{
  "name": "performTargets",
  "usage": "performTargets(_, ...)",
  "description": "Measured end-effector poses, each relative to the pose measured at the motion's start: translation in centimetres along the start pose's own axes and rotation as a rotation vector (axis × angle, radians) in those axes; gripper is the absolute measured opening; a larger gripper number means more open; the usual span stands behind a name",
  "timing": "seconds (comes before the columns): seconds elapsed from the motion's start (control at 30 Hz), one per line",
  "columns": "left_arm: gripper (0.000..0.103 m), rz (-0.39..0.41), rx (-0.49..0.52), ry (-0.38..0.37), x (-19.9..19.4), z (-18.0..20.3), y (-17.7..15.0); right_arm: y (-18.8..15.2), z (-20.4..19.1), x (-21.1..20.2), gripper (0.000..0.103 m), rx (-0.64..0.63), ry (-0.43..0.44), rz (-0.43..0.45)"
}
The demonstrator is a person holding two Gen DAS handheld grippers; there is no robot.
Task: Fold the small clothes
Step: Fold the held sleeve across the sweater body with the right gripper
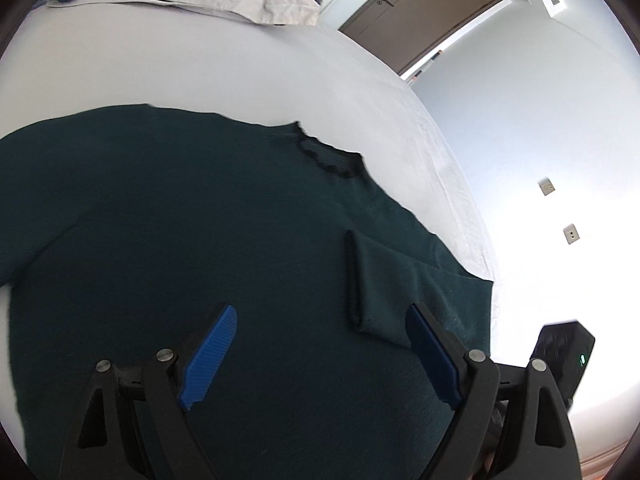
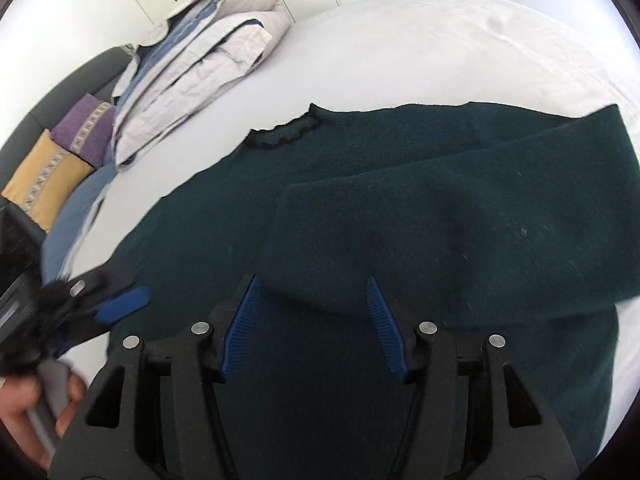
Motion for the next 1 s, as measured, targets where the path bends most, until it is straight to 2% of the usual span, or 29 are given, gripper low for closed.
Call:
performTargets(0.1, 0.086, -0.023, 0.04, -0.011, 2.2, 2.0, 0.9, 0.0, 2.0, -3.7, 0.054, 0.061, 0.053, 0.026)
performTargets(0.17, 0.07, -0.068, 0.062, -0.028, 4.3, 3.2, 1.3, 0.1, 3.2, -5.5, 0.054, 0.088, 0.072, 0.051)
performTargets(0.33, 0.045, -0.2, 0.11, 0.017, 9.5, 4.8, 1.3, 0.9, 6.3, -9.5, 0.054, 0.146, 0.101, 0.107)
performTargets(0.4, 0.04, -0.204, 0.13, 0.038, 10.0, 5.0, 1.0, 1.2, 7.7, -10.6, 0.054, 0.165, 0.094, 0.123)
performTargets(0.47, 0.021, -0.2, 0.144, 0.062, 10.1, 5.0, 0.9, 1.5, 9.2, -11.9, 0.054, 0.181, 0.075, 0.146)
performTargets(0.57, 0.011, -0.191, 0.148, 0.067, 9.7, 4.8, 0.8, 1.6, 11.1, -13.0, 0.054, 0.212, 0.064, 0.161)
performTargets(0.8, 0.009, -0.122, 0.212, 0.093, 6.9, 5.2, 1.2, 1.8, 14.2, -14.0, 0.054, 0.268, 0.036, 0.174)
performTargets(1.0, 0.009, -0.032, 0.213, 0.132, 3.3, 2.5, 2.3, 3.7, 17.2, -14.9, 0.054, 0.292, -0.04, 0.203)
Point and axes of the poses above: each gripper's, at about its wrist camera, not at the fingertips, and x roughly the way its jaws point, z to its right, y to its top, the point moved 5 cm from there along x, roughly the way its jaws point, and after that the axes turned 6 degrees about x, right-handed, at the moved point
